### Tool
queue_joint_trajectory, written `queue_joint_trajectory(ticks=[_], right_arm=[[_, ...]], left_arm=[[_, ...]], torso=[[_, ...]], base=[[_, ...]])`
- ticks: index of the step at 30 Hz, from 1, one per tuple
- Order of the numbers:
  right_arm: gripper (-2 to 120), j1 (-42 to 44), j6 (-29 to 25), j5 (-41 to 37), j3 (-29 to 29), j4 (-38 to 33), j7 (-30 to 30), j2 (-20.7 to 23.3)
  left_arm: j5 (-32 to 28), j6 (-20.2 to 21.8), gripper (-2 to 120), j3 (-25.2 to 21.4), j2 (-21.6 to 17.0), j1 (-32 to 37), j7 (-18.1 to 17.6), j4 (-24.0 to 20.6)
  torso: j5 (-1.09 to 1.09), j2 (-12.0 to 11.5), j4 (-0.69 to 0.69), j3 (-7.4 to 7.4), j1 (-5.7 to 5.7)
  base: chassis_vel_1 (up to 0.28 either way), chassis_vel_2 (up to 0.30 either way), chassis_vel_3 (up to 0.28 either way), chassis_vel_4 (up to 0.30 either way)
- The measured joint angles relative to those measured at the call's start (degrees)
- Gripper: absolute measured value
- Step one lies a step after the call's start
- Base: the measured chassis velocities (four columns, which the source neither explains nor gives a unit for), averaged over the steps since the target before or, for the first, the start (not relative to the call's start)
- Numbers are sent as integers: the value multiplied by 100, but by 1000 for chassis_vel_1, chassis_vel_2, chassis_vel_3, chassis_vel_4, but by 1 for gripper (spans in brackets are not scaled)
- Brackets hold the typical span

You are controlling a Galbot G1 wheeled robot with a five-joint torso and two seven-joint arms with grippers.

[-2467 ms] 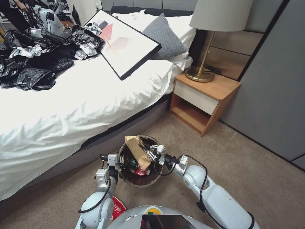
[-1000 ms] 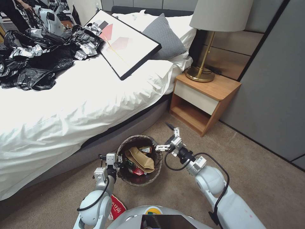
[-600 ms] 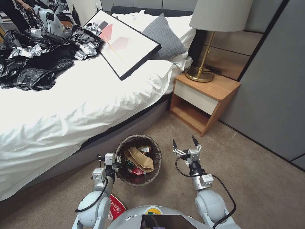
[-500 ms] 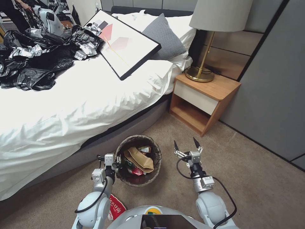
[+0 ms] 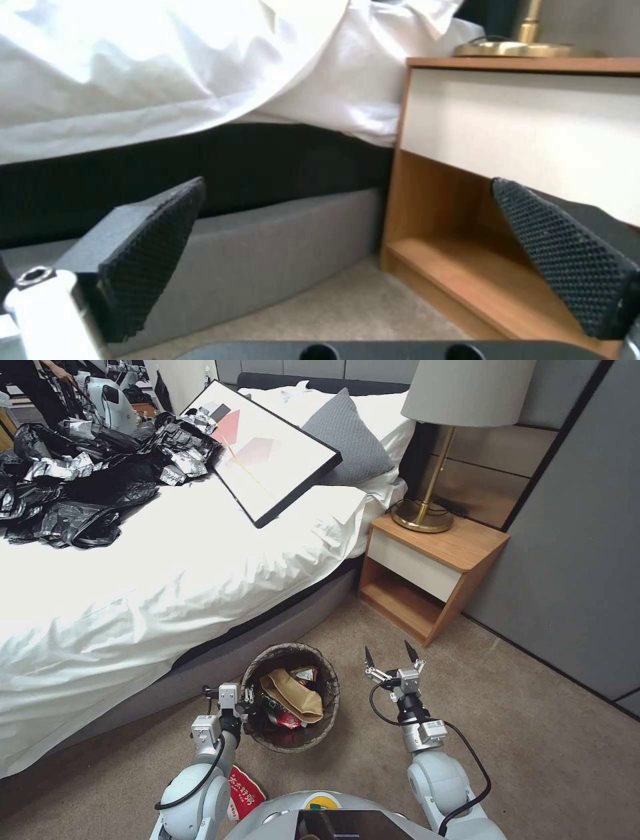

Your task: Pick up the trash bin, then pick up the garbage from the floor and place it into the trash bin.

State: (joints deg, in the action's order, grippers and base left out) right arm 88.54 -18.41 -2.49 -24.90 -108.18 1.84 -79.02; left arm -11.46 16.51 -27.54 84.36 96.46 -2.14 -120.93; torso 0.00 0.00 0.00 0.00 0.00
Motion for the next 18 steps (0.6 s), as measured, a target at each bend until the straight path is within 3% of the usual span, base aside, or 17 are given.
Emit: queue_joint_trajectory(ticks=[18], right_arm=[[100,-189,-155,-54,73,181,-39,-62]], left_arm=[[1,0,2,-8,6,-21,1,23]], torso=[[0,0,0,0,0]], base=[[72,81,82,80]])
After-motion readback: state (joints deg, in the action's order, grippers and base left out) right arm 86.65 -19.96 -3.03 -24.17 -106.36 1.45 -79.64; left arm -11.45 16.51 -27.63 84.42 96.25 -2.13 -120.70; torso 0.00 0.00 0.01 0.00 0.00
